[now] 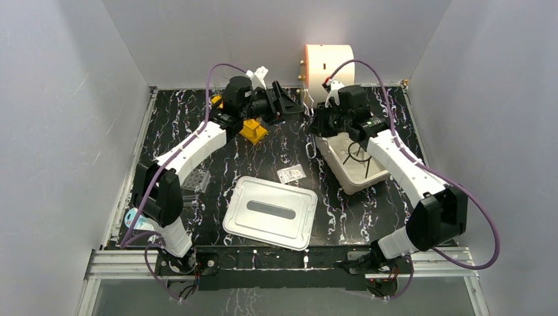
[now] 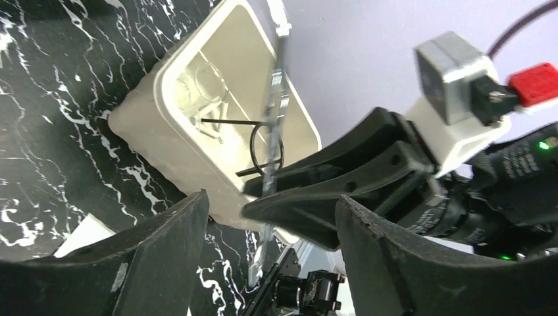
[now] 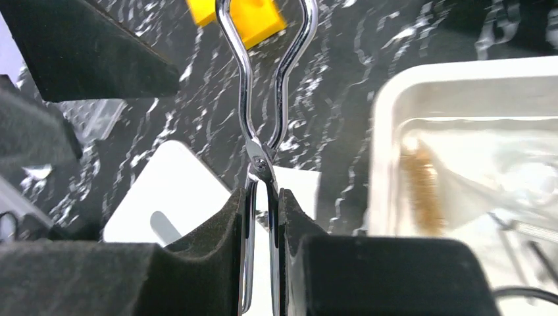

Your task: Organize the chemistry lab equipment

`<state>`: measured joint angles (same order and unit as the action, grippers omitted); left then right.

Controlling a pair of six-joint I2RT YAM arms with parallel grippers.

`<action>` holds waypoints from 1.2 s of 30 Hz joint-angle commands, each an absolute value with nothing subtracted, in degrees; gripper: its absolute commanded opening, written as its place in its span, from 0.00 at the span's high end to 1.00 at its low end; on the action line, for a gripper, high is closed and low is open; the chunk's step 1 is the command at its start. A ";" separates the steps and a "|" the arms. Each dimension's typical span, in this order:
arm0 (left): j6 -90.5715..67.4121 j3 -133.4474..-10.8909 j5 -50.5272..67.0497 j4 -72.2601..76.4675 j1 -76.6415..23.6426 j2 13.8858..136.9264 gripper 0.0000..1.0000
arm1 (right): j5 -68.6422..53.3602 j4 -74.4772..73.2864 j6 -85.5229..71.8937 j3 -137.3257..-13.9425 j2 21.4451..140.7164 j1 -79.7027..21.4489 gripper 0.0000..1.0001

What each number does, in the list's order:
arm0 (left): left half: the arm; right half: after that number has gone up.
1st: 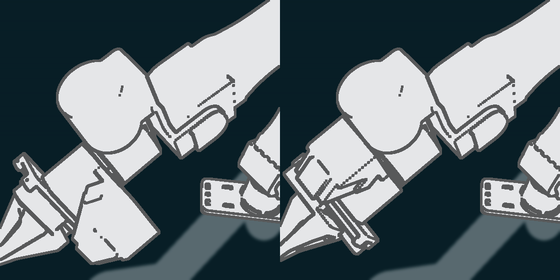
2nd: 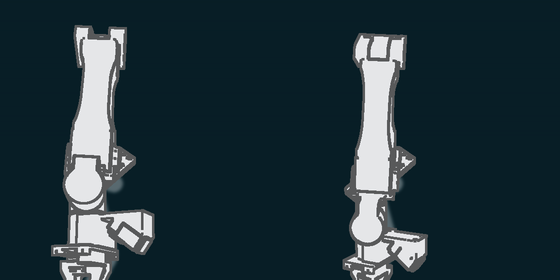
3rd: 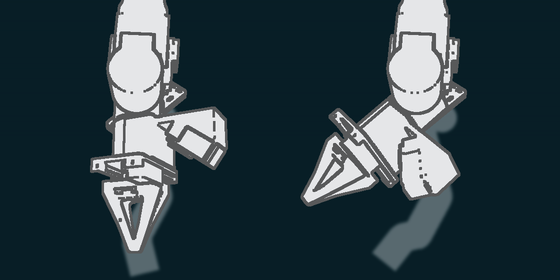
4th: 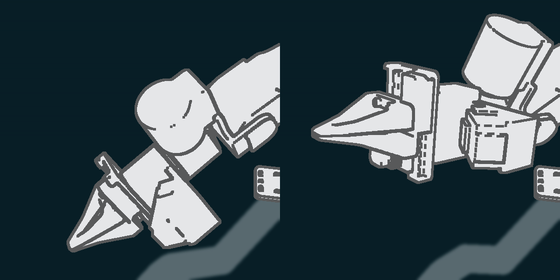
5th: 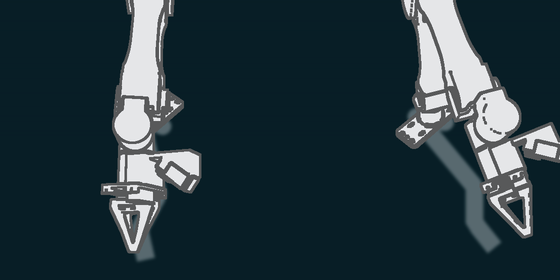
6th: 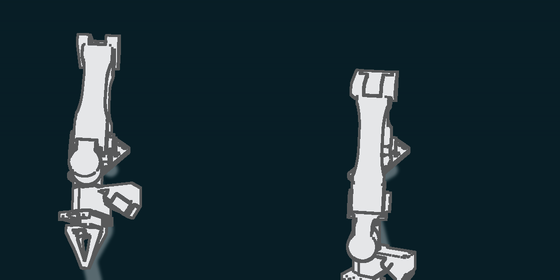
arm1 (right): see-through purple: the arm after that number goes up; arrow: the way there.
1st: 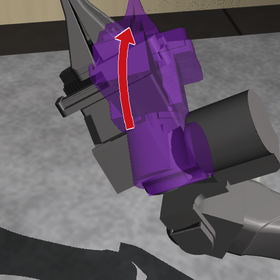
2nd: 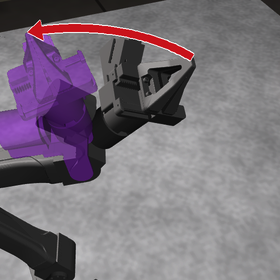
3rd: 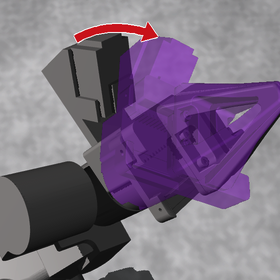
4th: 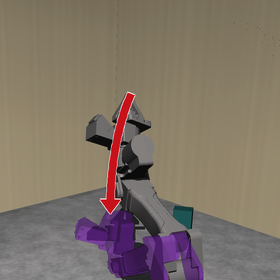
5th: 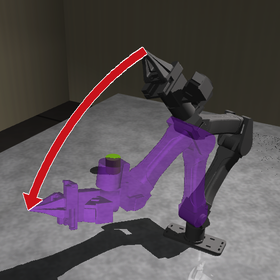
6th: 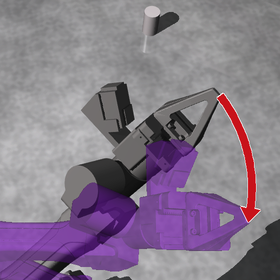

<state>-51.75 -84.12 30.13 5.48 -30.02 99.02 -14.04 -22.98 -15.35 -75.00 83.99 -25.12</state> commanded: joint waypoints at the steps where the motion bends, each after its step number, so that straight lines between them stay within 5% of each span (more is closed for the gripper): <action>1: -48.31 -86.29 34.73 3.29 -27.75 95.87 0.29 | -2.16 -23.60 -9.82 -80.57 78.60 -24.84 1.00; 20: -43.80 -75.62 34.61 -3.10 -25.58 89.69 0.27 | 40.64 -22.21 6.89 -76.41 79.55 -24.02 1.00; 36: -44.99 -70.92 34.26 -4.83 -25.58 87.98 0.27 | 46.89 -5.34 29.69 -62.15 80.47 -18.47 1.00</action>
<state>-44.60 -71.55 32.64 -4.19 -25.98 91.79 46.33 -14.26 23.09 -63.48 82.32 -19.29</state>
